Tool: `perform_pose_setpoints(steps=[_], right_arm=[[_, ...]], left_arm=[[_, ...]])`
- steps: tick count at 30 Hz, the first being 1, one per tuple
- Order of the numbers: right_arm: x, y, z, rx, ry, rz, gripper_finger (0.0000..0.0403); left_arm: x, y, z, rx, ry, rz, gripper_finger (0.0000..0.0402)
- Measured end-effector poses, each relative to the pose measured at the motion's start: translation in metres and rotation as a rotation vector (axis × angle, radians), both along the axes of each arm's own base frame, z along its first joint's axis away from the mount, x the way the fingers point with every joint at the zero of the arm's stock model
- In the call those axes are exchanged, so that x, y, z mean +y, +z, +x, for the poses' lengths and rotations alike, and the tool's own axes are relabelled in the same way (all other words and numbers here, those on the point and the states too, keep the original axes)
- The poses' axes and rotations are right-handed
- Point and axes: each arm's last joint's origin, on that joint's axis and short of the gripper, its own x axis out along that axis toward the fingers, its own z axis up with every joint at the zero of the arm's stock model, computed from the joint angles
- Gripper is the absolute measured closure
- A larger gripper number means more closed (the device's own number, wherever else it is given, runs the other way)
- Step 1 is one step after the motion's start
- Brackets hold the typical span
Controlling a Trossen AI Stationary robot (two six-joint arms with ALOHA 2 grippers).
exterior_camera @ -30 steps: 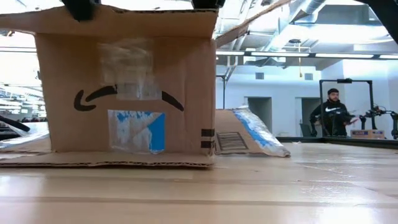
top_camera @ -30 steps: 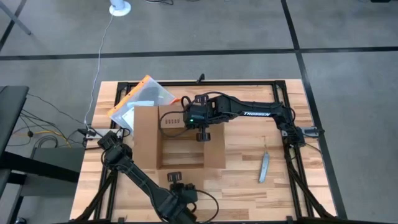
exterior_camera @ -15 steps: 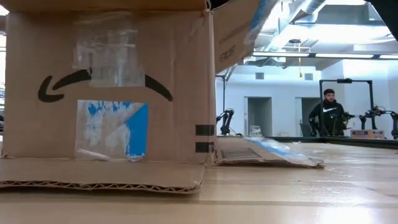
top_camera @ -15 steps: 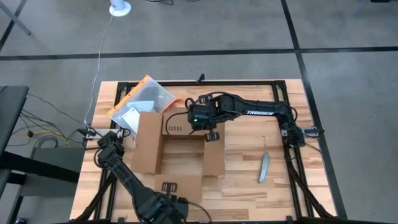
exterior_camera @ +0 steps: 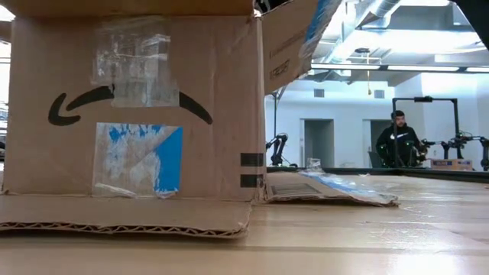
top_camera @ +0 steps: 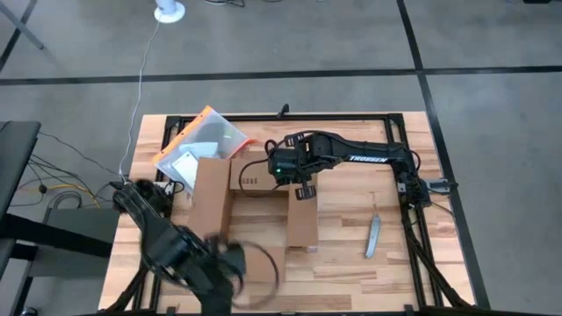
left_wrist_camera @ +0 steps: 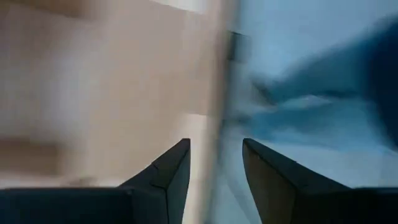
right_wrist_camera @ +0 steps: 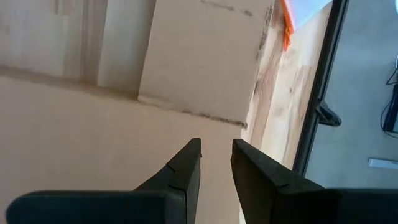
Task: Unpack boxes
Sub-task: Break down the box using the silver cutter until it is completely flat
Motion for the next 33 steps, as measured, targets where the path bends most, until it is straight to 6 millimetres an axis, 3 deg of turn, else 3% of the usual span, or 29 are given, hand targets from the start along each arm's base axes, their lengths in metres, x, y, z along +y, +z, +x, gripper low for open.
perform_pose_setpoints(steps=[3, 5, 8, 12, 16, 21, 26, 33], right_arm=[[0.002, 0.011, -0.009, -0.018, -0.002, 0.004, 0.0325], [0.003, 0.025, -0.020, -0.061, -0.012, 0.012, 0.0325], [0.003, 0.053, -0.044, -0.153, -0.042, 0.030, 0.0325], [0.000, 0.092, -0.088, -0.299, -0.114, 0.067, 0.0325], [0.002, 0.124, -0.130, -0.443, -0.189, 0.127, 0.0325], [0.004, 0.143, -0.163, -0.551, -0.254, 0.190, 0.0325], [0.012, 0.153, -0.182, -0.597, -0.231, 0.221, 0.0325], [0.026, 0.156, -0.190, -0.603, -0.155, 0.240, 0.0325]], left_arm=[[0.018, 0.005, 0.002, -0.218, 0.039, 0.302, 0.0274], [0.032, 0.002, 0.009, -0.274, 0.083, 0.502, 0.0276], [0.049, -0.020, 0.022, -0.183, 0.010, 0.677, 0.0276], [0.079, -0.059, 0.040, -0.011, 0.058, 0.794, 0.0277], [0.108, -0.096, 0.050, 0.133, 0.062, 0.874, 0.0277], [0.128, -0.132, 0.058, 0.223, 0.010, 0.922, 0.0277], [0.126, -0.152, 0.063, 0.193, -0.030, 0.920, 0.0277], [0.130, -0.162, 0.064, 0.197, -0.022, 0.918, 0.0277]])
